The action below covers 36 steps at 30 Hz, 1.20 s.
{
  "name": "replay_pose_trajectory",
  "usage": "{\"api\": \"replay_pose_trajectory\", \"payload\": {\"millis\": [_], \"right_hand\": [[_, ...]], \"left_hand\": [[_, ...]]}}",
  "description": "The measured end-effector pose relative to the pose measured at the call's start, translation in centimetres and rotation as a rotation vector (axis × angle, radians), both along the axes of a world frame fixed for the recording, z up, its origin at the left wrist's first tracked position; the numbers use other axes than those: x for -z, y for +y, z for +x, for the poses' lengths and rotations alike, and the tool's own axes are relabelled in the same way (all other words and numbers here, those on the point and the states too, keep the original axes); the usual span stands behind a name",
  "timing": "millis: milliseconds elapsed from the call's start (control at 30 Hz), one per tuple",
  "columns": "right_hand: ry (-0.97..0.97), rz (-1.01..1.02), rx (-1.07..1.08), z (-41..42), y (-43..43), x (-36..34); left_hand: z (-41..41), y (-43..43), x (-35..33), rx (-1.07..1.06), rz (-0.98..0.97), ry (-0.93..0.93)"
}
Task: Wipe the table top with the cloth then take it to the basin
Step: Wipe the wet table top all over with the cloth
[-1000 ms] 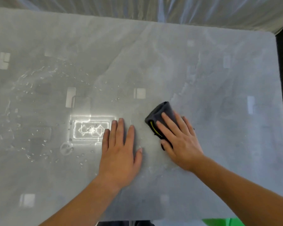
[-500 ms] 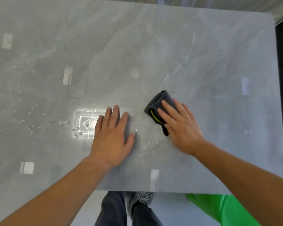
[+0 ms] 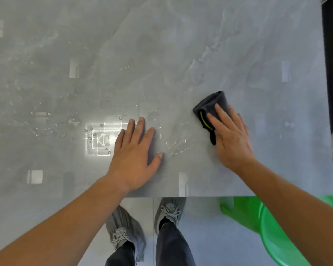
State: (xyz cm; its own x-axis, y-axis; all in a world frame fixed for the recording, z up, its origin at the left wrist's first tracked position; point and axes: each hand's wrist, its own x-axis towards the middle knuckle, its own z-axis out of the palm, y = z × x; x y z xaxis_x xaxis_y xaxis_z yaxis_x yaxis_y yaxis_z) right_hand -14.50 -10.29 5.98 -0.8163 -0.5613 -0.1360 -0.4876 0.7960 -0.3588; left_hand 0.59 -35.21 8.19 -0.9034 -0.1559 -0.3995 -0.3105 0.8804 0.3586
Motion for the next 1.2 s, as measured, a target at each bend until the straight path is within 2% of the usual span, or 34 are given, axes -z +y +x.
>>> {"api": "replay_pose_trajectory", "payload": {"millis": [67, 200, 400, 500, 633, 700, 733, 833, 867, 933, 1000, 1067, 1133, 1200], "right_hand": [[-0.020, -0.028, 0.076, 4.1, -0.9, -0.1], [0.005, -0.006, -0.114, 11.4, -1.3, 0.1], [0.100, 0.069, -0.012, 9.2, -4.4, 0.8], [0.134, 0.077, 0.055, 11.3, -6.0, 1.3], [0.125, 0.106, -0.164, 16.5, -5.9, 1.3], [0.127, 0.125, -0.217, 15.4, -5.6, 1.1], [0.123, 0.123, -0.157, 14.2, -5.8, 1.1], [0.052, 0.086, 0.245, 10.7, -7.6, 1.1], [0.040, 0.093, 0.309, 10.8, -8.5, 1.2], [0.092, 0.123, 0.209, 13.6, -9.8, 1.5], [0.141, 0.134, -0.045, 17.8, -10.3, 1.8], [0.141, 0.128, -0.212, 20.3, -10.1, 2.0], [0.132, 0.125, -0.276, 18.9, -10.1, 1.8], [0.136, 0.126, -0.200, 15.6, -10.8, 1.8]], "left_hand": [[0.9, -0.4, -0.1, 0.001, 0.013, 0.020], [3.4, -1.4, -0.2, 0.009, -0.024, 0.032], [6.2, -3.3, 0.5, 0.043, -0.105, 0.005], [7.2, -3.9, 0.7, 0.058, -0.107, 0.006], [8.3, -4.2, 0.6, 0.075, -0.085, 0.014], [8.7, -4.5, 0.5, 0.082, -0.084, 0.024], [9.0, -4.7, 0.5, 0.086, -0.085, 0.030], [9.7, -5.6, 0.6, 0.085, -0.090, 0.034], [9.9, -6.0, 0.6, 0.077, -0.086, 0.036], [10.1, -6.8, 0.7, 0.054, -0.072, 0.041], [10.4, -7.6, 0.8, 0.033, -0.072, 0.040], [10.7, -8.2, 0.9, 0.042, -0.087, 0.036], [10.8, -8.5, 1.0, 0.060, -0.098, 0.051], [10.6, -8.7, 1.0, 0.059, -0.101, 0.074]]}}
